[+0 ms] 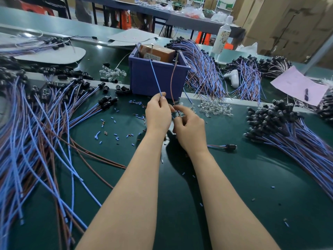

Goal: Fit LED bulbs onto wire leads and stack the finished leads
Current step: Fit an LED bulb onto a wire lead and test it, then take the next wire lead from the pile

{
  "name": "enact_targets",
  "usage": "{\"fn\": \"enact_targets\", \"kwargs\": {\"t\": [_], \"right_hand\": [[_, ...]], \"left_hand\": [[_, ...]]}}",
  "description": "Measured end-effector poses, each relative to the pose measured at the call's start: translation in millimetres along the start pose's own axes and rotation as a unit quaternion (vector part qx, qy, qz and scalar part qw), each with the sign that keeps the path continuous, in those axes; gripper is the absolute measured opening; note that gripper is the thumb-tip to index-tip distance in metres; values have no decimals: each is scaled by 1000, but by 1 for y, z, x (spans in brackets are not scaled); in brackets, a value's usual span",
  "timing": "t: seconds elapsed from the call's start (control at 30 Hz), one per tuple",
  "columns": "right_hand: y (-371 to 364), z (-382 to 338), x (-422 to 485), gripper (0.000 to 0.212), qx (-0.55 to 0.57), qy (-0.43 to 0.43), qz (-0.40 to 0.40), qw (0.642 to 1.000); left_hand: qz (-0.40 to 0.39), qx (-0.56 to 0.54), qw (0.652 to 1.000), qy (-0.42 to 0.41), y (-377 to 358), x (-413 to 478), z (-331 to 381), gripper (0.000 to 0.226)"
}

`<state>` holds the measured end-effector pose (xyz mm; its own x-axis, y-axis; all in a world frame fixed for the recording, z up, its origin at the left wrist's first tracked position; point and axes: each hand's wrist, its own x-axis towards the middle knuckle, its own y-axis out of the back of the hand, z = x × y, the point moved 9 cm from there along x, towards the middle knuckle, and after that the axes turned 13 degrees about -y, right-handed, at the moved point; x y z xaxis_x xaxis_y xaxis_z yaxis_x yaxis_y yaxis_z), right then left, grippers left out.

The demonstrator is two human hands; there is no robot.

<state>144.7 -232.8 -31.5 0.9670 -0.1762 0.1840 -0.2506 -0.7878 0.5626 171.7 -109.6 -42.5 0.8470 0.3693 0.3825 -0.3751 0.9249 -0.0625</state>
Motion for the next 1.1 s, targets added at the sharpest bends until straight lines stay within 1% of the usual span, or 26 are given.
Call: {"fn": "enact_targets", "kwargs": {"t": [0.57, 0.67, 0.77, 0.83, 0.87, 0.93, 0.97, 1.03, 1.1], "right_hand": [[0, -5, -3, 37, -1, 6, -11, 1000], [2, -12, -4, 35, -9, 9, -34, 999], [10, -32, -10, 24, 4, 47, -73, 996], [24, -45, -11, 21, -8, 73, -91, 993], [31, -49, -10, 18, -41, 87, -94, 991], [52, -51, -5, 16, -110, 100, -71, 986], [68, -51, -3, 14, -115, 96, -41, 988], [109, -49, -2, 17, -72, 84, 51, 993], [157, -40, -9, 21, 4, 70, 165, 984]], "left_hand": [[-5, 2, 1000, 15, 1, -3, 2, 26], [-33, 12, 999, -2, -1, -4, 13, 20], [-67, 20, 997, -25, -5, -3, 35, 18], [-70, 28, 995, -66, -5, -1, 61, 18], [-73, 38, 992, -96, -6, -1, 77, 18], [-102, 45, 981, -161, -19, -3, 113, 20], [-127, 34, 973, -189, -31, -8, 130, 20], [-153, -2, 962, -227, -54, -21, 158, 20], [-125, -15, 966, -226, -70, -33, 169, 19]]}}
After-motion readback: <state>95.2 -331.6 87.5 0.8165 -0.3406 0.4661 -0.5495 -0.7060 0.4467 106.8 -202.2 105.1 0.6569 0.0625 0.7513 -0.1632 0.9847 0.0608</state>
